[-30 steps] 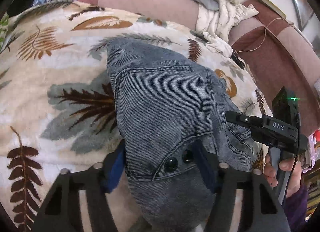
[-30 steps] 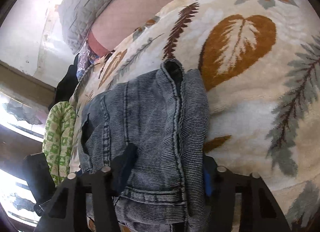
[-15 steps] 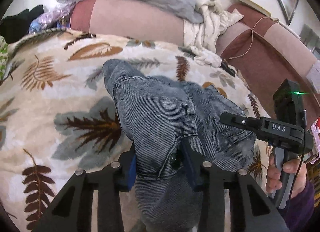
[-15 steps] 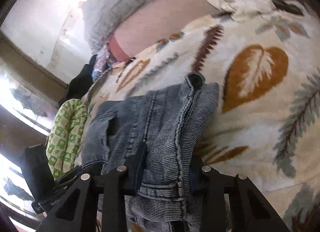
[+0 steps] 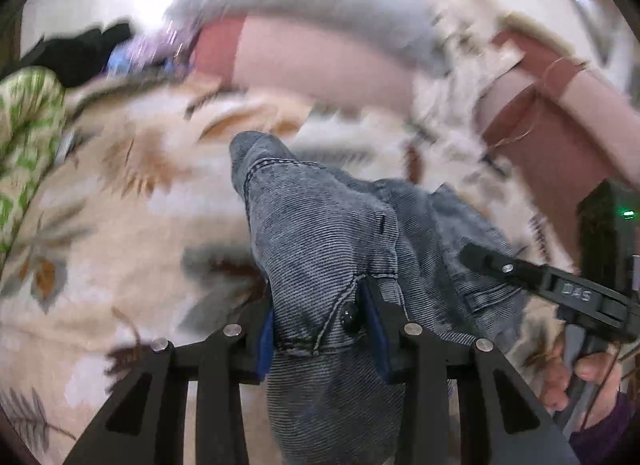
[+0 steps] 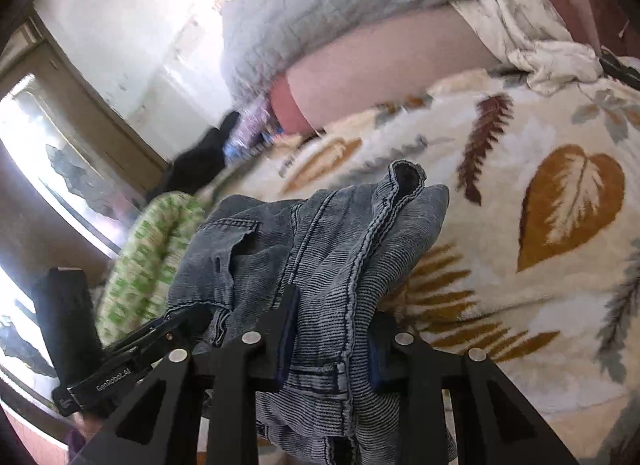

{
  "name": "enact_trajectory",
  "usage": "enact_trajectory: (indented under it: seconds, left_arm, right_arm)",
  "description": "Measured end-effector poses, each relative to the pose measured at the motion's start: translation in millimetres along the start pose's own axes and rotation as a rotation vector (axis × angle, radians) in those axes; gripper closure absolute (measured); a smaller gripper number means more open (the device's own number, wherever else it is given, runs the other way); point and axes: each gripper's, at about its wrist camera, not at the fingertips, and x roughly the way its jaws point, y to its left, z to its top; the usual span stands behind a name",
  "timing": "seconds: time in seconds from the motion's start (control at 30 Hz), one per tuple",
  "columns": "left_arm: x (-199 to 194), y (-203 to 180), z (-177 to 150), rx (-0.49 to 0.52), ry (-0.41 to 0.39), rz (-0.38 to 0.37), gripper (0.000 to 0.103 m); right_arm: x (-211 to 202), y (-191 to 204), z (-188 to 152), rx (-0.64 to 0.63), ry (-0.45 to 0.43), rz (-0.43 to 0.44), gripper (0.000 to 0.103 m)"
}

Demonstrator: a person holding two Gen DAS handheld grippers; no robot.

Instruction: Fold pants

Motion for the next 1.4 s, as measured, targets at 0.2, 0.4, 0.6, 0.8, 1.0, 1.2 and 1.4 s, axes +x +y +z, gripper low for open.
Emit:
enact_trajectory:
  seconds: [0.2, 0.4, 0.6, 0.8, 1.0, 1.2, 1.4]
  left_arm:
    - [6.2, 3.4, -8.9, 0.0, 0.025, 0.084, 0.054]
    - [-21.7, -9.1, -16.7, 0.101, -0.074, 0.204, 0.049]
    - [-72.2, -24.4, -17.1, 0.177, -0.308, 0.384, 0.021]
    - [-104.3, -35.8, -26.4, 0.145, -0.365, 0.46, 0.012]
    - [-127.6, -45.2, -43.6, 0.108, -0.336, 0.414, 0.012]
    - [-155.6, -49.5, -56.1, 0.112, -0.443, 0.453, 0.012]
    - [-171.4, -50.9, -59.1, 0.141, -0.474, 0.464, 0.012]
  right_arm:
    - [23.2, -18.3, -13.4, 0.017, 0.095, -0.124, 0.066]
    - [-2.7, -19.9, -12.8, 0.018, 0.079, -0.168, 0.039]
    - [-69.2, 6.6, -19.6, -0.122, -0.14, -0.26, 0.031]
    - [-121.5, 49.9, -55.1, -0.297, -0.367, -0.37, 0.001]
    - [-148.3, 102.0, -87.1, -0.505, -0.531, -0.451, 0.0]
    - [-166.8, 131.9, -102.1, -0.555, -0.628, -0.435, 0.0]
    - [-165.4, 136.2, -96.7, -0.51, -0.603, -0.382, 0.0]
